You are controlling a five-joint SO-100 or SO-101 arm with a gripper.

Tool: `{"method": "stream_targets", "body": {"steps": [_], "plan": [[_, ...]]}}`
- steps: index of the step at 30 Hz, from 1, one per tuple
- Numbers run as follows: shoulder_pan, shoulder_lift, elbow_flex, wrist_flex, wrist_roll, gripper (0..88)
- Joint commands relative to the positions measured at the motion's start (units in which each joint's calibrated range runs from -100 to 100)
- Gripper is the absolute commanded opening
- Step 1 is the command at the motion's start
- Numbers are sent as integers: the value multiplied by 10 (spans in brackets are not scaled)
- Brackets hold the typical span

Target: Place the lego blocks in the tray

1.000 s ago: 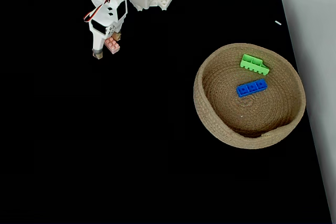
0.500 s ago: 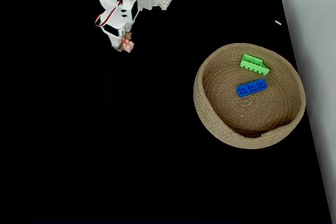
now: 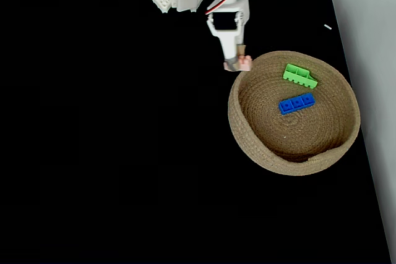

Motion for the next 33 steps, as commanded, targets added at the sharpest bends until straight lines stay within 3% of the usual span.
{"method": "stream_targets", "body": {"steps": [1,7,11,14,18,21,25,28,33], "plan": [[-59,5,-44,-114,12,53],[-82,43,0,-213,15,194],[-82,42,82,-319,13,240],[-77,41,144,-407,-14,268],[-73,42,157,-421,-32,287],[-57,27,144,-421,-19,254],[-24,-46,145,-411,14,146],[-5,-138,166,-362,40,35],[52,-264,199,-231,63,4]]}}
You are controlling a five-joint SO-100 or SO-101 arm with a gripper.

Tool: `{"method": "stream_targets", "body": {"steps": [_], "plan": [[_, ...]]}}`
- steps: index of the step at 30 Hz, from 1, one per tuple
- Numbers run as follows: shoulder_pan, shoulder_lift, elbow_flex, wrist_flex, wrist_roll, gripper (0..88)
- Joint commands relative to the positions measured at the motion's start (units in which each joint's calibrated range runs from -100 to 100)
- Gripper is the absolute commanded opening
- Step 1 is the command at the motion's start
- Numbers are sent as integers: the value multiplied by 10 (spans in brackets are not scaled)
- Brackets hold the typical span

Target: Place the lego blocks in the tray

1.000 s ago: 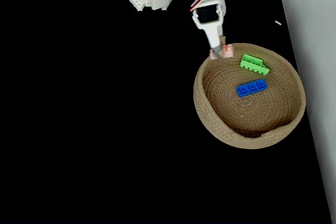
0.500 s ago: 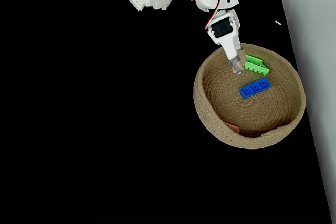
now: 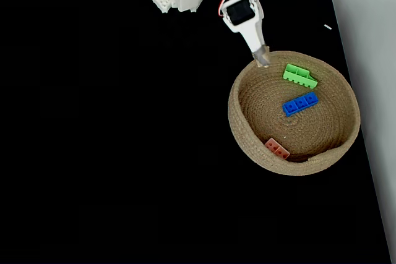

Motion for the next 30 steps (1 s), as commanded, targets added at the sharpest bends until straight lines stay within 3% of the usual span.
{"method": "stream_targets", "body": {"steps": [1,14,19,30], "plan": [[58,-130,14,102,25,4],[270,-431,325,155,146,2],[276,-536,434,171,164,2],[267,-541,498,235,186,1]]}}
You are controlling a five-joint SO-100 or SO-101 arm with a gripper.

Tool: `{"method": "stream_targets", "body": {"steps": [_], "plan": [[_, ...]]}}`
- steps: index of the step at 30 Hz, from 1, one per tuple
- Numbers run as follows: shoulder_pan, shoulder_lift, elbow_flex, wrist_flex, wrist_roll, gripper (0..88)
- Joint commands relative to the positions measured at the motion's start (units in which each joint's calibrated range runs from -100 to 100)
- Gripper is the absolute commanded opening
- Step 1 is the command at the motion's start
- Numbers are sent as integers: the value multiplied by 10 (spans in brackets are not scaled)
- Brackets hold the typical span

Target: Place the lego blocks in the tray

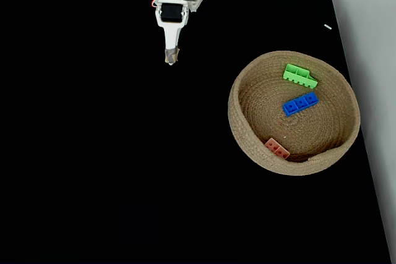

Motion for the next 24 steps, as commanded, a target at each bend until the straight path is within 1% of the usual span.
{"method": "stream_targets", "body": {"steps": [1,10,19,24], "plan": [[3,-7,1,17,6,1],[3,-7,0,20,6,1],[4,-7,-2,27,-11,1],[22,-7,-2,28,-23,1]]}}
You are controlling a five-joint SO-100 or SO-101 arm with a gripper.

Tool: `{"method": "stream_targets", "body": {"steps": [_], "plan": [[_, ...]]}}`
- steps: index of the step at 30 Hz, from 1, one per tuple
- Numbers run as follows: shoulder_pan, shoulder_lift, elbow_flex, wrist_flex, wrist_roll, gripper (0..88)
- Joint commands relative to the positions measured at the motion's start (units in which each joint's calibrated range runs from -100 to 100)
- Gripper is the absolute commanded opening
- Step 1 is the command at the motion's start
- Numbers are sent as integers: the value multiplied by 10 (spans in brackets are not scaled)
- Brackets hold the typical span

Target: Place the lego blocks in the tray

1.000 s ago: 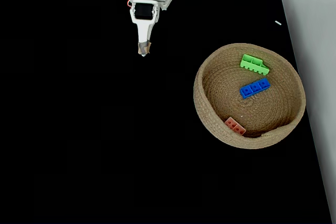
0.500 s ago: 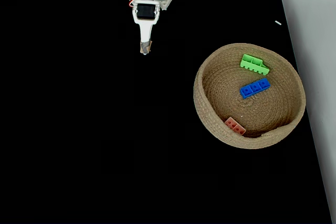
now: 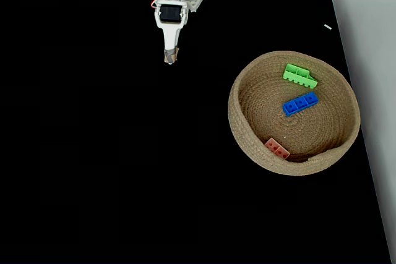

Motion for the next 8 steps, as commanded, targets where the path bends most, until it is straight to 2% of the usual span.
{"method": "stream_targets", "body": {"steps": [1,8], "plan": [[9,-7,-2,4,-4,1],[8,-7,-2,4,-6,1]]}}
